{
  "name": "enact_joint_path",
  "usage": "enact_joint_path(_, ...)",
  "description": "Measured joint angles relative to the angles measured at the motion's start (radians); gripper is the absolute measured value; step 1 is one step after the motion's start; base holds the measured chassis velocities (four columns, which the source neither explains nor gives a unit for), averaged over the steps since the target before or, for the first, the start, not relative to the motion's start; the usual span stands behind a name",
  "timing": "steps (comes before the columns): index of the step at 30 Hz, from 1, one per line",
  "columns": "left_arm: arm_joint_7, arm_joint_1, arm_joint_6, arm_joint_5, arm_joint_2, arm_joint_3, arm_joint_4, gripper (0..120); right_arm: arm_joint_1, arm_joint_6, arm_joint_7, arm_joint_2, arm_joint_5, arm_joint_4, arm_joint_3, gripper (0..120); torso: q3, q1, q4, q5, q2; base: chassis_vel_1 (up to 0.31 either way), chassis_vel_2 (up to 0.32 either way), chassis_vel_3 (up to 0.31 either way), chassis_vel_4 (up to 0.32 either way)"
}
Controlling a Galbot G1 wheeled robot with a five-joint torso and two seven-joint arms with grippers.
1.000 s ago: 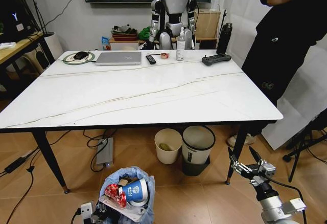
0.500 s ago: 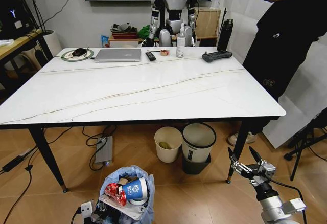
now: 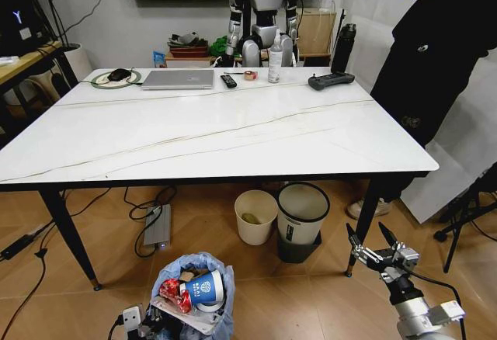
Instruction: Pick up the trash bin and place the trash from the table into it.
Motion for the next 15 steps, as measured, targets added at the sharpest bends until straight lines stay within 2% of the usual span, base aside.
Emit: enact_joint_path(15, -0.001, -0.007, 0.001, -0.006, -0.004, 0.001, 0.018, 0, 0.000, 0.000, 0.000, 0.000, 0.000, 0.000, 0.000, 100, -0.041, -0.026, 0.0000, 0.0000, -0.067, 0.000, 0.000, 0.000, 0.000)
